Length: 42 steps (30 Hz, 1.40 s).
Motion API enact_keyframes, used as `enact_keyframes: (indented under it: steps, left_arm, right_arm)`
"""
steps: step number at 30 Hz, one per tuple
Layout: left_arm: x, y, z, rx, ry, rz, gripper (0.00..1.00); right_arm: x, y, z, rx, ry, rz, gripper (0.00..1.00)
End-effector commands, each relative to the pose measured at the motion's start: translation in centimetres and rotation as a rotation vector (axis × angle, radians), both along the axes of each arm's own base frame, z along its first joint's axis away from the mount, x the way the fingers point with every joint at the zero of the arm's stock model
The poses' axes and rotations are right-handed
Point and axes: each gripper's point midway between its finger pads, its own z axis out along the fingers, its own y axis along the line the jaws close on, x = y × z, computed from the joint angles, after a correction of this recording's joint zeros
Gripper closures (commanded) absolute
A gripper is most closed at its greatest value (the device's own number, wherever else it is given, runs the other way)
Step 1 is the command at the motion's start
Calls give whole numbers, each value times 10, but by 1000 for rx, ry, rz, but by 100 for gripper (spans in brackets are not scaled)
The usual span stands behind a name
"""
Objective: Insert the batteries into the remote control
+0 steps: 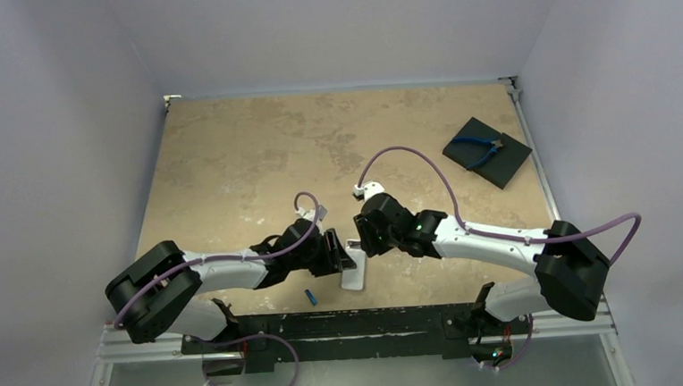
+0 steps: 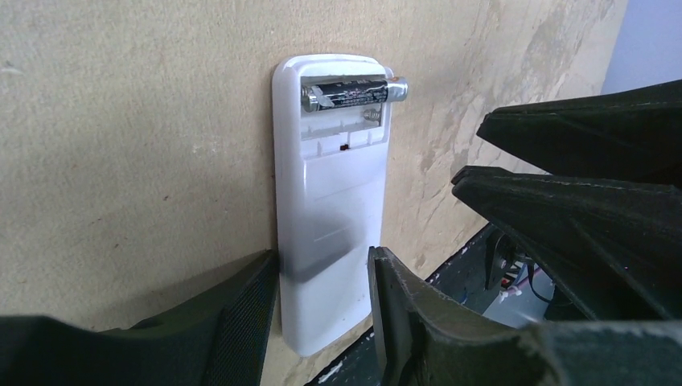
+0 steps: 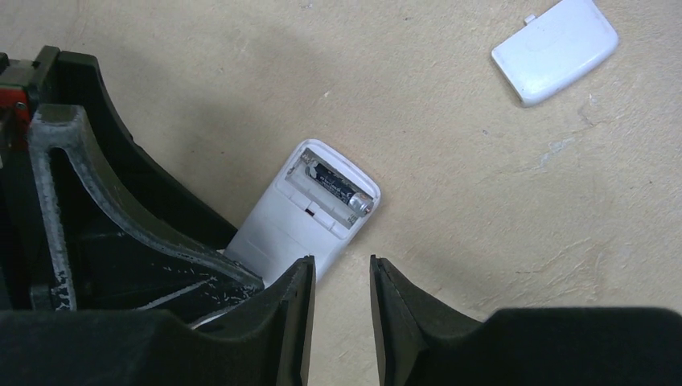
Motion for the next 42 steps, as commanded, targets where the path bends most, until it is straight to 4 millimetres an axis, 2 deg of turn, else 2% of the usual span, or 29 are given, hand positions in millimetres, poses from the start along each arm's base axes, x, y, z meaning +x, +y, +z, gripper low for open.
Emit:
enact_keyframes:
  steps: [1,10,19,22,33,42]
  left_arm:
    - [2,-5,1,-16,-17,14,56]
    - [6,5,4,55,-51,23,55]
    - [24,22,26,151,-156,67,54]
    - [23,30,27,190,-160,72,54]
    - [28,34,24,215,-180,82,53]
    - [44,36,26,211,-183,88,53]
  right_arm:
    - [9,6,9,46,-34,-28,62]
    - [17,11,9,50,-52,-53,60]
    - [27,18,5,27,-57,-67,58]
    - [30,19,6,27,-63,-78,57]
    - [38,23,4,40,-74,-124,55]
    - [38,21,0,30,-62,-146,57]
